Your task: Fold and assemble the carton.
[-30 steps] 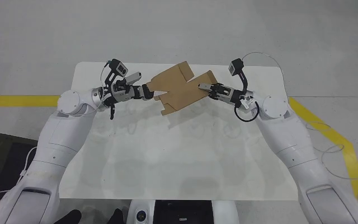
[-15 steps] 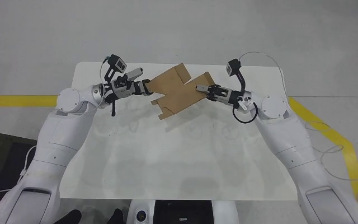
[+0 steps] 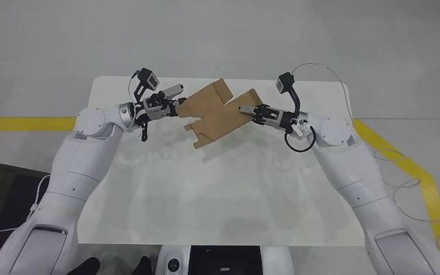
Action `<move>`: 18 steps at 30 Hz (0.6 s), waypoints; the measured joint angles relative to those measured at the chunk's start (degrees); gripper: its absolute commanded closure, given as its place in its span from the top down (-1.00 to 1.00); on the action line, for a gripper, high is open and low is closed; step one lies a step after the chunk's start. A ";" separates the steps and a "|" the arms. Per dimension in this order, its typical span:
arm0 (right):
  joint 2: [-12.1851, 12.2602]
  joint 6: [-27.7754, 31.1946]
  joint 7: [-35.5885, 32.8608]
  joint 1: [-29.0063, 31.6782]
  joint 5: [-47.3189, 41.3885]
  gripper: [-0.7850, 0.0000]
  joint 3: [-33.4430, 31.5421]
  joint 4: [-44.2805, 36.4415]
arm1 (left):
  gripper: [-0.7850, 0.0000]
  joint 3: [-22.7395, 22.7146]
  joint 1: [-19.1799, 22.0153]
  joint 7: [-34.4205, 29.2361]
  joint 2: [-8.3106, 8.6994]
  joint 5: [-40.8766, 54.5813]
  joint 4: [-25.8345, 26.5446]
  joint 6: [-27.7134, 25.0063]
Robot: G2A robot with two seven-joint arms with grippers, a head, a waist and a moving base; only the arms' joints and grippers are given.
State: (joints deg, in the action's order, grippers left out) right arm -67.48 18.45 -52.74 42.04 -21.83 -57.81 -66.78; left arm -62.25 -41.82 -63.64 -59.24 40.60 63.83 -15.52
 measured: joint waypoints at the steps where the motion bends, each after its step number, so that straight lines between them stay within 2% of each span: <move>1: -0.04 -0.04 -0.01 -0.01 0.09 -1.00 0.00 0.01 | 0.00 0.12 0.16 0.19 -0.05 -0.73 -0.36 0.22; 18: -0.47 -0.90 -0.33 -0.30 1.47 -1.00 -0.06 0.43 | -0.40 1.30 1.80 -0.41 -0.58 -7.90 -4.11 2.10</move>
State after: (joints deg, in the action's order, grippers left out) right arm -67.94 17.55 -53.07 41.74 -20.36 -57.87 -66.35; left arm -60.95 -40.01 -64.04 -59.82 32.70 59.72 -13.42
